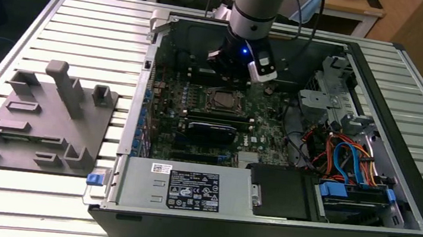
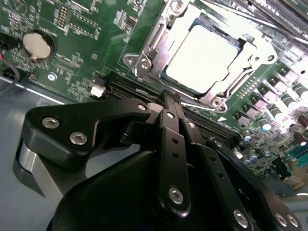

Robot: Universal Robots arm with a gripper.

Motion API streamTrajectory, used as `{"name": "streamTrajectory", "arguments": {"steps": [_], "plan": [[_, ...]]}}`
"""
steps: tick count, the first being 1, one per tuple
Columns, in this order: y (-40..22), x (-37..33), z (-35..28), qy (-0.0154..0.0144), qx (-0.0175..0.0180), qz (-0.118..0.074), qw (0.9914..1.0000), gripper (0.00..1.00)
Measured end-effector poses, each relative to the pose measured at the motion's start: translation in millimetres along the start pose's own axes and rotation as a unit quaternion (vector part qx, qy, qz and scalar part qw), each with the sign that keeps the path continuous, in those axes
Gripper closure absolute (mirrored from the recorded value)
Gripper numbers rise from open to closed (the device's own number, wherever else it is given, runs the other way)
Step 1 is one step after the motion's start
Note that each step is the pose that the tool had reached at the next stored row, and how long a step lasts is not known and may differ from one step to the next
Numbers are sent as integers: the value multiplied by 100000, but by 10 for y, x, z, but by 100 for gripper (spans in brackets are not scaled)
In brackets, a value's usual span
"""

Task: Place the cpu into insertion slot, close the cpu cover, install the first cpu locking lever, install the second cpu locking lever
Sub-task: 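Install the first cpu locking lever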

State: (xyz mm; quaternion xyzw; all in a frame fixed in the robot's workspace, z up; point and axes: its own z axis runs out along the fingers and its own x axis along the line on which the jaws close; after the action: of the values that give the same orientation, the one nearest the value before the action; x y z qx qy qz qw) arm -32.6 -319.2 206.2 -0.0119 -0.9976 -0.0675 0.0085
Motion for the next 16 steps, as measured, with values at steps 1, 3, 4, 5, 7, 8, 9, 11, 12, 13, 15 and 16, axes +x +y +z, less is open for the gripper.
{"name": "streamTrajectory", "arguments": {"steps": [1,3,4,5,7,8,9,11,12,13,15,16], "plan": [[0,6,-2,-2,-69,-5,100000,89],[2,7,-10,0,-139,-29,100000,89],[4,7,-14,3,-168,-50,100000,89],[7,7,-18,5,-187,-66,100000,89],[10,7,-27,8,-225,-91,100000,89],[12,7,-30,12,-242,-103,100000,89],[13,7,-31,12,-257,-116,100000,89],[16,2,-33,19,-267,-148,100000,89],[18,-3,-33,22,-277,-159,99999,89],[20,-10,-33,27,-281,-165,99999,89],[21,-24,-33,26,-297,-181,99999,89],[22,-30,-33,27,-307,-183,99999,89]]}}
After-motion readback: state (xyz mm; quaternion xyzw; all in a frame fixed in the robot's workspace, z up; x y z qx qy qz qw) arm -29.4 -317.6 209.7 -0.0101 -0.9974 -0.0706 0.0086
